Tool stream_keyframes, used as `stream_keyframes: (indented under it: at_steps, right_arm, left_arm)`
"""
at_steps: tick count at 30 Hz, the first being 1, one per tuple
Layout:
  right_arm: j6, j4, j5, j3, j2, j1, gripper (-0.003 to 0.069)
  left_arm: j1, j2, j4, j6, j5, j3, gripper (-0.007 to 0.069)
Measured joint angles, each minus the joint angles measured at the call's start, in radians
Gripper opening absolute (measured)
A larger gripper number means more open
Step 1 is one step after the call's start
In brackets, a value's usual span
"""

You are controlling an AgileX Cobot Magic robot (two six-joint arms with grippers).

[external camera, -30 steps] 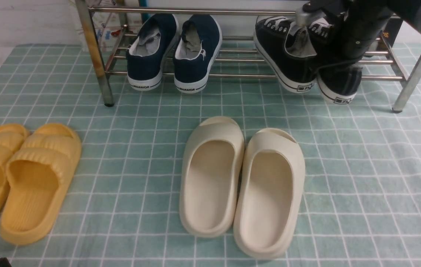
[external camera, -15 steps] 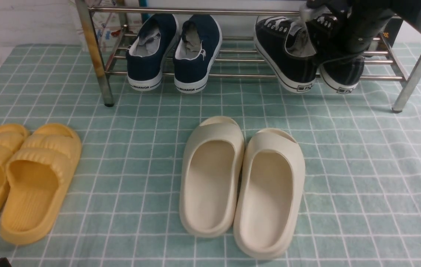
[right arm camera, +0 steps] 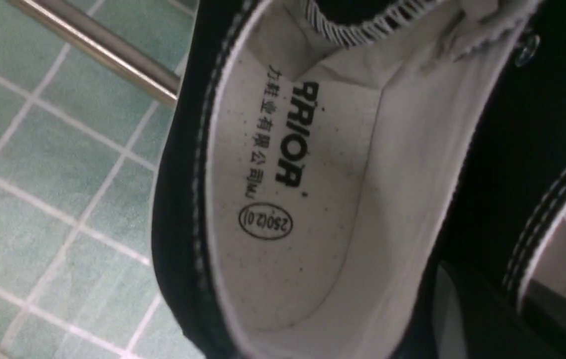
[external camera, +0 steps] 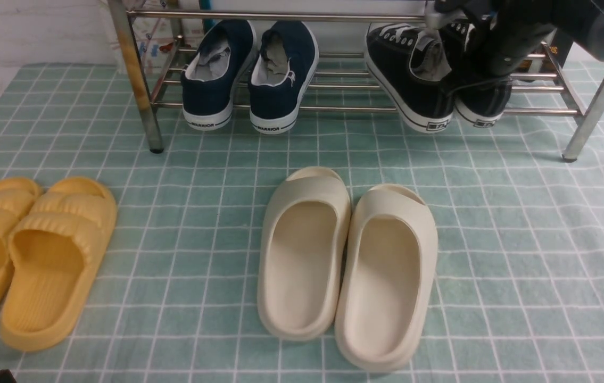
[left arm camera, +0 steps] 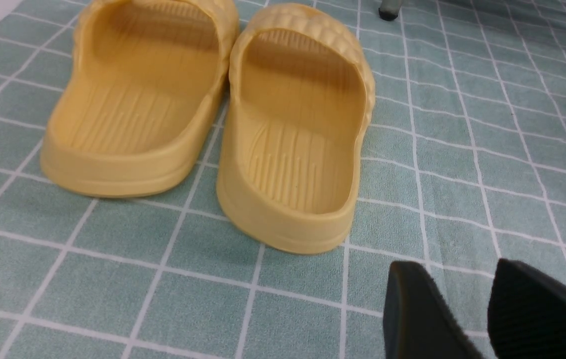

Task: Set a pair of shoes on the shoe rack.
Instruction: Use the right arm to put a shoe into the shoe rack

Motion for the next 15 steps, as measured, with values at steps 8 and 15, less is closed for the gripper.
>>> stream_keyframes:
  at_steps: [8,15]
  right_arm:
    - [0.045,-0.009,-0.019,-0.002,-0.015,0.0,0.0259]
    - [0.079,-0.004,0.081,-0.004,-0.119,0.0,0.0463]
  left_arm:
    - [0.0,0.0,0.0,0.0,0.0,0.0,0.0238]
    - [0.0,0.0,0.0,0.0,0.0,0.0,0.0238]
